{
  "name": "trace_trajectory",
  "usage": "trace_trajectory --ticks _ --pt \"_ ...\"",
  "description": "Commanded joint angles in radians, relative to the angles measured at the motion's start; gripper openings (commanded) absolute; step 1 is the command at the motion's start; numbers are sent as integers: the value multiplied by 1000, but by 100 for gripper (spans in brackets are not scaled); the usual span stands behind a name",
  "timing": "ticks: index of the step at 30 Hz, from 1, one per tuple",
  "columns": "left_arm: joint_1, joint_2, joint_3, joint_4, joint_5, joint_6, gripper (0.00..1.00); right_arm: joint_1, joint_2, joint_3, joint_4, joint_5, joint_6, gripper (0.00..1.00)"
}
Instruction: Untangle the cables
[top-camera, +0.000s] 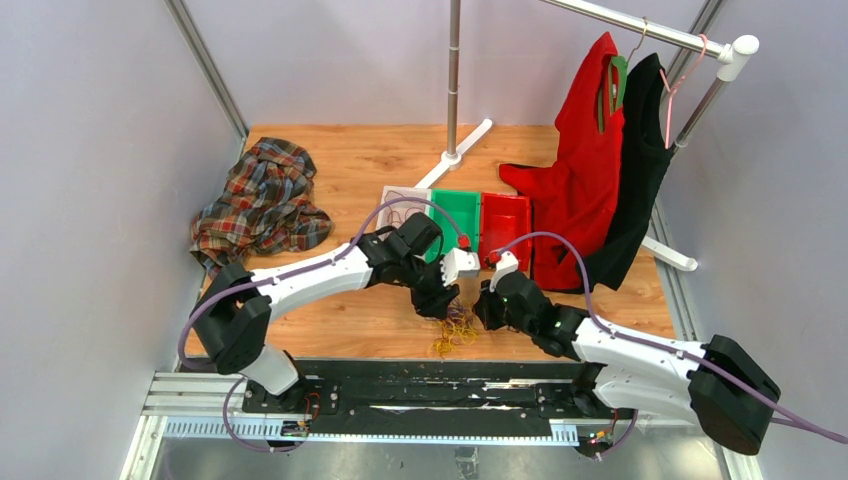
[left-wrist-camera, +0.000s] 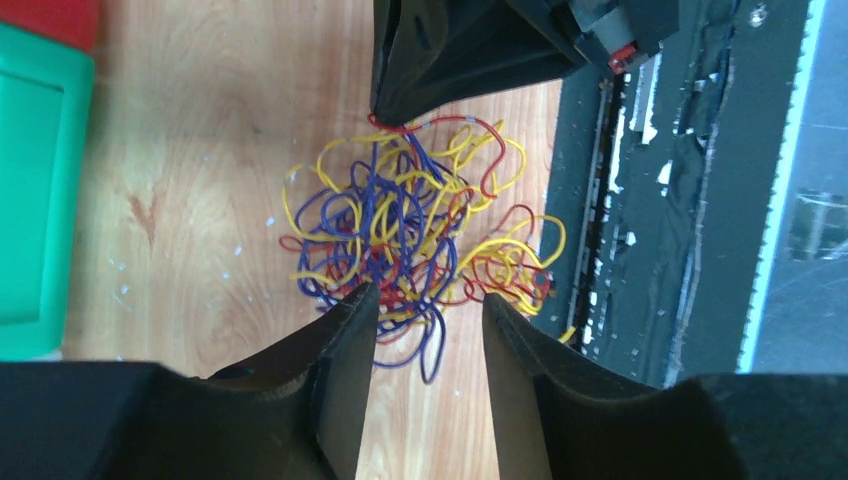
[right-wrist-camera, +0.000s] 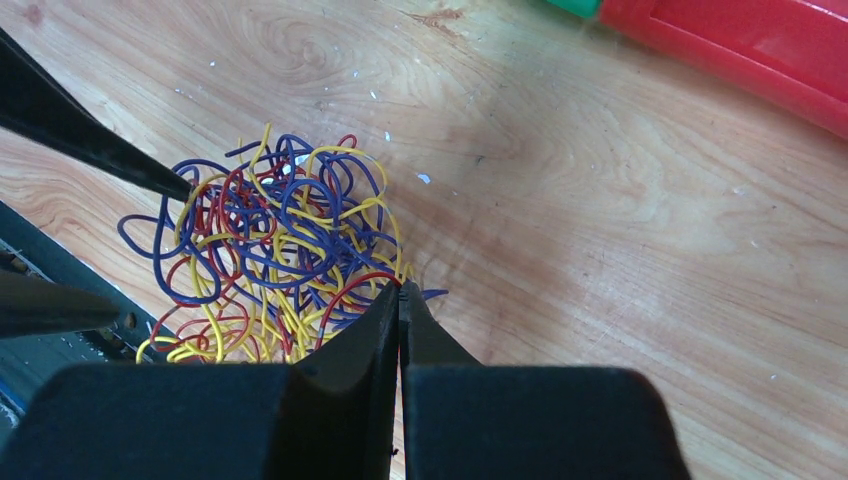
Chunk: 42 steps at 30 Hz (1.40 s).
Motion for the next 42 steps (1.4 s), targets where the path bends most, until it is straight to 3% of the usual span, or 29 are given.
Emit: trace_trajectory --ticks 1,7,11,20,23,26,28,33,42 --pt "-24 42 2 90 -59 42 44 -11 -22 10 5 10 17 1" --pt "-24 25 -31 121 -101 53 26 -11 -48 5 3 23 26 1" --pt "-24 -7 -40 129 -171 31 2 -10 -44 8 9 22 25 1" --pt "-18 -154 71 -91 -241 -2 1 -10 -81 45 -13 27 -15 3" --pt "-16 -197 87 -129 -269 -16 1 -9 -107 82 -33 19 -40 24" --pt "-14 -222 114 -163 -293 -34 1 -1 -149 123 -45 10 -57 53" --pt "-12 -236 138 -182 -301 -47 1 18 -178 153 -36 7 -76 63" --pt "-10 -254 200 -208 -350 -102 1 90 -193 209 43 8 -115 66" --pt "-10 -262 217 -218 -349 -169 1 202 -22 329 136 100 -180 66"
